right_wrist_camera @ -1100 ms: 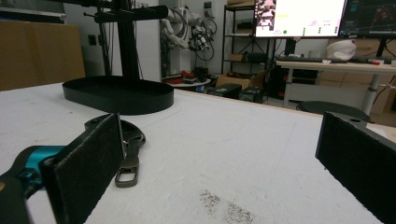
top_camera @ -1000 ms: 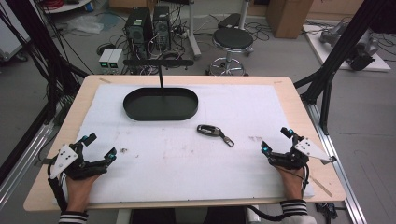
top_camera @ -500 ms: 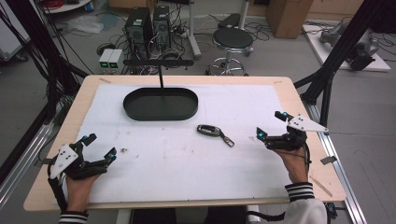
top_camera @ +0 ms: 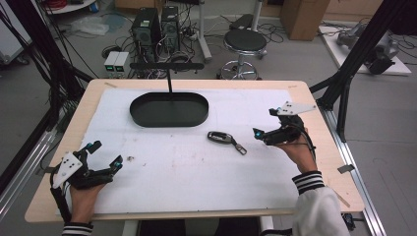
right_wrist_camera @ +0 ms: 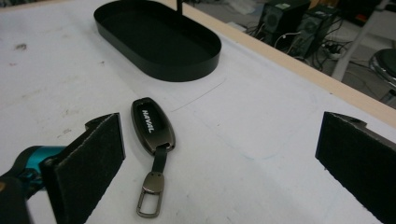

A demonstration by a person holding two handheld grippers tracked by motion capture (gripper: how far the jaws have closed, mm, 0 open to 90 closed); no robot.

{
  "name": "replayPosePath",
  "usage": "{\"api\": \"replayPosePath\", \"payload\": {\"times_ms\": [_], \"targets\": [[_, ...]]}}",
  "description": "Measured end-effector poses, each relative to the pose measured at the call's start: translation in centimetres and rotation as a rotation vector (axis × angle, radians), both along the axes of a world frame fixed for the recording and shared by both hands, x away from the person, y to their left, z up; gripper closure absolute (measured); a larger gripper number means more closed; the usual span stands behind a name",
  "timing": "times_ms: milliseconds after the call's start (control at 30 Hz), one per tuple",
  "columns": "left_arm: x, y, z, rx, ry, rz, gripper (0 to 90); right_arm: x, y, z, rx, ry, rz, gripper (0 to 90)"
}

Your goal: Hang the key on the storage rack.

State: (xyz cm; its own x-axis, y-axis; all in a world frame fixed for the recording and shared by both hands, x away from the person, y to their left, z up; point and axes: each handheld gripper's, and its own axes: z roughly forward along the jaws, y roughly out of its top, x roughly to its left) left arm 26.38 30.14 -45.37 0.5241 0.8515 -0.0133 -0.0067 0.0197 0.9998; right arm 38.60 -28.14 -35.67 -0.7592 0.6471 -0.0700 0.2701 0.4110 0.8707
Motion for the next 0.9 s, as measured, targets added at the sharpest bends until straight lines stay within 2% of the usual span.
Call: {"api": "replayPosePath", "payload": {"times_ms": [167, 267, 300, 333, 367, 433, 700, 733, 767, 900], "targets": [[0.0, 0.0, 0.0, -0.001, 0.000, -0.001, 6.2, 1.1, 1.8, -0.1, -0.084, 0.045, 0.049, 0.3], [0.0, 0.0, 0.0, 0.001, 0.000, -0.002, 6.2, 1.9, 2.9, -0.3, -0.122, 0.104, 0.104, 0.4], [0.0, 0.0, 0.0, 0.001, 0.000, -0.002, 6.2, 2.1, 3.4, -0.4, -0.161, 0.120, 0.118, 0.4], [0.0, 0.0, 0.0, 0.001, 0.000, -0.002, 6.2, 2.1, 3.4, -0.4, -0.161, 0.120, 0.118, 0.4], [0.0, 0.0, 0.0, 0.000, -0.001, -0.001, 6.2, 2.4, 4.2, -0.7, -0.205, 0.141, 0.130, 0.4], [0.0, 0.0, 0.0, 0.001, -0.001, -0.002, 6.2, 2.8, 4.8, -0.9, -0.236, 0.157, 0.148, 0.4], [0.0, 0.0, 0.0, 0.003, -0.003, 0.000, 6.2, 3.6, 6.5, -1.8, -0.339, 0.220, 0.171, 1.7], [0.0, 0.0, 0.0, 0.003, -0.004, 0.000, 6.2, 3.6, 6.5, -1.8, -0.339, 0.220, 0.171, 1.7], [0.0, 0.0, 0.0, 0.003, -0.003, 0.000, 6.2, 3.8, 6.8, -2.1, -0.377, 0.238, 0.187, 4.6], [0.0, 0.0, 0.0, 0.005, -0.005, -0.001, 6.2, 4.1, 7.4, -2.9, -0.414, 0.270, 0.188, 4.7]]}}
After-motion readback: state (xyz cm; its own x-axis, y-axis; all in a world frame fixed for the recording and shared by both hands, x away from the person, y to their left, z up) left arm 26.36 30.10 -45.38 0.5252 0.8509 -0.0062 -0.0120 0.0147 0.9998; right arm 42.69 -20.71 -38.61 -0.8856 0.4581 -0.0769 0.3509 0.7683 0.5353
